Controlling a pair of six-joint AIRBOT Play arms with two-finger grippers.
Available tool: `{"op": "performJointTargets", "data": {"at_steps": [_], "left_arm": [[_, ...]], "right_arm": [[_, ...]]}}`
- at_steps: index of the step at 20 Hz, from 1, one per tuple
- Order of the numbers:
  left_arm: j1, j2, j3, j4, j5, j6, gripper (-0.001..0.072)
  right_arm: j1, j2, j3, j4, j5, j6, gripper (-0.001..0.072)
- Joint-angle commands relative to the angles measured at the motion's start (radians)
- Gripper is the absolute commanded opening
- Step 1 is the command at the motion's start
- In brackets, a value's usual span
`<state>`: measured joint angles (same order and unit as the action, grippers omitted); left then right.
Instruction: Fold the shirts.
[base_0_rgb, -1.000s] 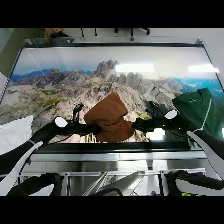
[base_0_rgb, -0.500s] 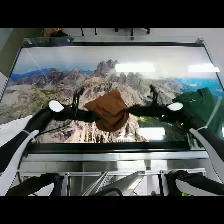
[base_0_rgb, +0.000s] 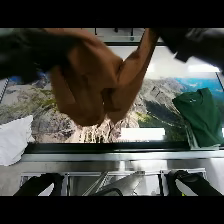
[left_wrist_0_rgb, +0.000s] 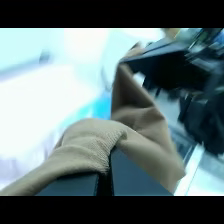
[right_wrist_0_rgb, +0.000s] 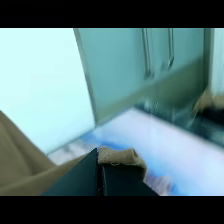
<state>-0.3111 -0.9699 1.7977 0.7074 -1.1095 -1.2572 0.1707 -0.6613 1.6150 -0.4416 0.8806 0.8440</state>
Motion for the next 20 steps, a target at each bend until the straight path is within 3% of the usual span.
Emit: {"op": "performJointTargets", "data": {"at_steps": [1, 6, 10, 17, 18, 19, 20], "left_arm": [[-0.036, -0.038, 0.252, 0.008, -0.087, -0.066, 0.0018], [-0.051, -0.142, 0.134, 0.009, -0.144, -0.099, 0.0018], [-0.007, -0.292, -0.09, 0.01, -0.153, -0.09, 0.0018], [0.146, -0.653, -0.352, 0.006, -0.093, 0.072, 0.0023], [0.175, -0.695, -0.338, 0.006, -0.091, 0.072, 0.0183], [0.204, -0.733, -0.317, 0.004, -0.096, 0.071, 0.0613], [0.235, -0.767, -0.285, 0.003, -0.12, 0.063, 0.0689]], "right_arm": [[-0.001, 0.021, 0.185, -0.091, 0.003, 0.008, 0.0022], [-0.001, -0.063, 0.19, -0.245, 0.064, 0.082, 0.0023], [-0.001, -0.318, 0.188, -0.304, 0.197, 0.145, 0.0023], [0.001, -0.88, 0.139, -0.271, 0.214, 0.182, 0.0023], [0.001, -0.929, 0.139, -0.269, 0.182, 0.182, 0.0035], [0.0, -0.958, 0.14, -0.269, 0.154, 0.182, 0.0153], [-0.005, -0.972, 0.14, -0.27, 0.138, 0.182, 0.0318]]}}
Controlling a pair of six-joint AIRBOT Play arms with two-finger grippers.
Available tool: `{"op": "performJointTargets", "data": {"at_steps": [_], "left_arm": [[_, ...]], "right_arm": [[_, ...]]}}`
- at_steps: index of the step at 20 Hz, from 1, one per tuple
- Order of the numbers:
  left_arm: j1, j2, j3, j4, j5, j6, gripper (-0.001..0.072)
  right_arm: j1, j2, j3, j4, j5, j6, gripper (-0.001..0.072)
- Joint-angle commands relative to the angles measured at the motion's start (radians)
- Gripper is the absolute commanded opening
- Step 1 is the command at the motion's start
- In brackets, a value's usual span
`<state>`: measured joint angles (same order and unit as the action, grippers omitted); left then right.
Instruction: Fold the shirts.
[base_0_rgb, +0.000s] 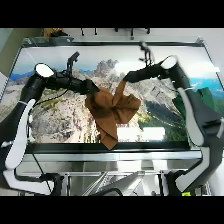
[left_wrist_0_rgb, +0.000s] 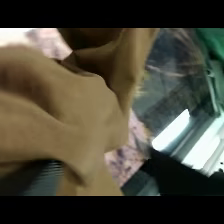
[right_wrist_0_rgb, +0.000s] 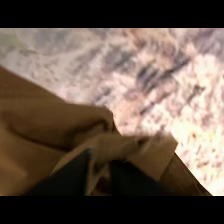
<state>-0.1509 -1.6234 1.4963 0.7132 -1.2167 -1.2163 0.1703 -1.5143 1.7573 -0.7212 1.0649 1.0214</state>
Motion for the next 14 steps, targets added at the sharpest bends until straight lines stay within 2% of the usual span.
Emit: {"op": "performJointTargets", "data": {"at_steps": [1, 5, 7, 10, 12, 14], "left_arm": [[0.102, -0.139, 0.049, -0.002, -0.051, 0.022, 0.0688], [0.199, -0.177, 0.142, -0.002, -0.281, -0.024, 0.0688], [0.207, -0.148, 0.081, -0.002, -0.33, -0.031, 0.0687], [0.168, -0.051, -0.17, 0.001, -0.279, -0.005, 0.0688], [0.125, 0.015, -0.365, -0.002, -0.164, 0.016, 0.0688], [0.077, 0.053, -0.511, -0.019, -0.017, 0.016, 0.0688]], "right_arm": [[-0.012, -0.117, -0.002, 0.008, -0.044, 0.004, 0.0396], [-0.13, -0.026, -0.001, -0.02, 0.11, 0.047, 0.0409], [-0.196, 0.01, -0.005, -0.063, 0.223, 0.095, 0.0408], [-0.247, 0.029, -0.086, -0.103, 0.367, 0.146, 0.0408], [-0.246, 0.031, -0.191, -0.106, 0.379, 0.145, 0.0408], [-0.236, 0.031, -0.303, -0.105, 0.33, 0.131, 0.0405]]}}
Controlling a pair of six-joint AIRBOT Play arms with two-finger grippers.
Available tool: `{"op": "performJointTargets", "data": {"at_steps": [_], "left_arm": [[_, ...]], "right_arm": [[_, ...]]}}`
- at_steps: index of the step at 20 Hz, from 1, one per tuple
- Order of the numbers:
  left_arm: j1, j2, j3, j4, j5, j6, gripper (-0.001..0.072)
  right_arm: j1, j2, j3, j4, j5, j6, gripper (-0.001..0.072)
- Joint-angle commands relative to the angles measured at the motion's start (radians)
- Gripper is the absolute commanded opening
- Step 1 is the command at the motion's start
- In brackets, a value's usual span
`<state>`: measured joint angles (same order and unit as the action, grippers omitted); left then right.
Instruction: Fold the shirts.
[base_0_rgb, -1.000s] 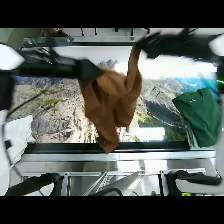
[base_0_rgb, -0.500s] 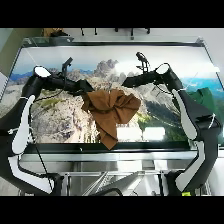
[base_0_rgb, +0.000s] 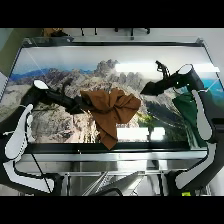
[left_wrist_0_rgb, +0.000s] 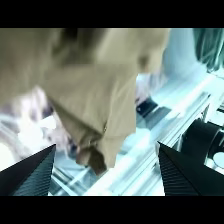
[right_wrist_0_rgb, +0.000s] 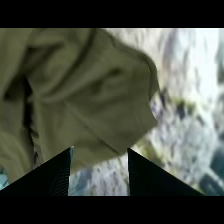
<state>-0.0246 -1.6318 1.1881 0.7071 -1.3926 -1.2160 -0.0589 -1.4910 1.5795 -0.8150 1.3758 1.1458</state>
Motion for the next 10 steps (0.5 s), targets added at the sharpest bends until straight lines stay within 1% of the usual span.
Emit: {"op": "performJointTargets", "data": {"at_steps": [1, 2, 4, 5, 7, 10], "left_arm": [[-0.072, 0.068, -0.251, -0.048, 0.221, 0.027, 0.0687], [-0.094, 0.068, -0.278, -0.1, 0.264, 0.049, 0.0687], [-0.137, 0.067, -0.316, -0.23, 0.344, 0.114, 0.0687], [-0.159, 0.067, -0.321, -0.259, 0.379, 0.125, 0.0687], [-0.197, 0.067, -0.304, -0.262, 0.432, 0.127, 0.0687], [-0.211, 0.067, -0.252, -0.255, 0.458, 0.129, 0.0686]], "right_arm": [[-0.001, 0.007, -0.177, -0.011, -0.019, 0.002, 0.04], [0.006, 0.007, -0.214, -0.011, -0.048, -0.006, 0.0385], [0.015, 0.006, -0.272, -0.008, -0.107, -0.022, 0.0384], [0.021, 0.005, -0.288, -0.008, -0.131, -0.024, 0.0384], [0.037, -0.007, -0.294, -0.002, -0.161, -0.025, 0.0384], [0.059, -0.023, -0.293, 0.07, -0.202, -0.065, 0.0384]]}}
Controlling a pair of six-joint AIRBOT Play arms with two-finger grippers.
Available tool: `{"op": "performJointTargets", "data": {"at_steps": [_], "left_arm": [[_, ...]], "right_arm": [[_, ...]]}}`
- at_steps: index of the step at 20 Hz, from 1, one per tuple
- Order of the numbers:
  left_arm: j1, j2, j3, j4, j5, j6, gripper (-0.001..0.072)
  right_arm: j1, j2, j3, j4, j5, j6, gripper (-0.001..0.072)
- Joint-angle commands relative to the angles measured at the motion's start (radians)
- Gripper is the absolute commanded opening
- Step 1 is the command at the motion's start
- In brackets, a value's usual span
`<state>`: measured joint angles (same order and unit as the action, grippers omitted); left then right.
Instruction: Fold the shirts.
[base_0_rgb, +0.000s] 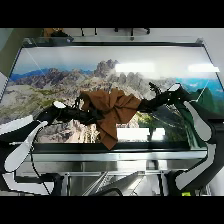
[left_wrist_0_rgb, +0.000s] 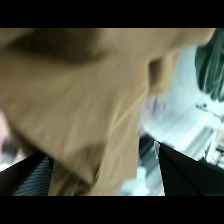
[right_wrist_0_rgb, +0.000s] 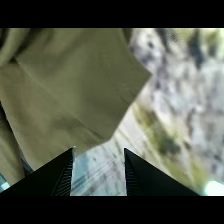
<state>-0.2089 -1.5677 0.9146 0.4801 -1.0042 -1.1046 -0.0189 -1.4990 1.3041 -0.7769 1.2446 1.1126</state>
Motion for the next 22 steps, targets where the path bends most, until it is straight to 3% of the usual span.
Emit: {"op": "performJointTargets", "data": {"at_steps": [1, 5, 6, 7, 8, 9, 13, 16, 18, 22], "left_arm": [[-0.026, 0.003, 0.03, -0.028, 0.07, 0.017, 0.0686], [-0.036, -0.034, 0.031, -0.002, 0.038, 0.024, 0.0684], [-0.047, -0.058, 0.031, -0.006, 0.018, 0.024, 0.0571], [-0.055, -0.077, 0.032, -0.011, 0.006, 0.028, 0.0399], [-0.061, -0.094, 0.043, -0.01, -0.008, 0.036, 0.0203], [-0.063, -0.102, 0.065, -0.01, -0.029, 0.043, 0.0025], [-0.006, -0.002, 0.265, -0.012, -0.226, 0.032, 0.0017], [0.124, 0.183, 0.5, -0.011, -0.372, -0.066, 0.0017], [0.236, 0.309, 0.679, -0.011, -0.39, -0.14, 0.0017], [0.445, 0.484, 0.992, -0.01, -0.358, -0.183, 0.0018]], "right_arm": [[0.026, -0.019, -0.018, 0.059, -0.083, -0.045, 0.0384], [0.057, -0.04, -0.018, 0.172, -0.123, -0.095, 0.0383], [0.063, -0.046, -0.018, 0.197, -0.122, -0.097, 0.0364], [0.069, -0.048, -0.018, 0.206, -0.123, -0.097, 0.0279], [0.075, -0.047, -0.018, 0.218, -0.121, -0.115, 0.0106], [0.075, -0.044, -0.017, 0.25, -0.117, -0.131, 0.0024], [0.034, 0.085, 0.053, 0.428, -0.033, -0.176, 0.0023], [-0.086, 0.273, 0.209, 0.595, 0.039, -0.185, 0.0022], [-0.2, 0.396, 0.327, 0.698, 0.039, -0.181, 0.0022], [-0.406, 0.596, 0.473, 0.787, 0.011, -0.166, 0.0022]]}}
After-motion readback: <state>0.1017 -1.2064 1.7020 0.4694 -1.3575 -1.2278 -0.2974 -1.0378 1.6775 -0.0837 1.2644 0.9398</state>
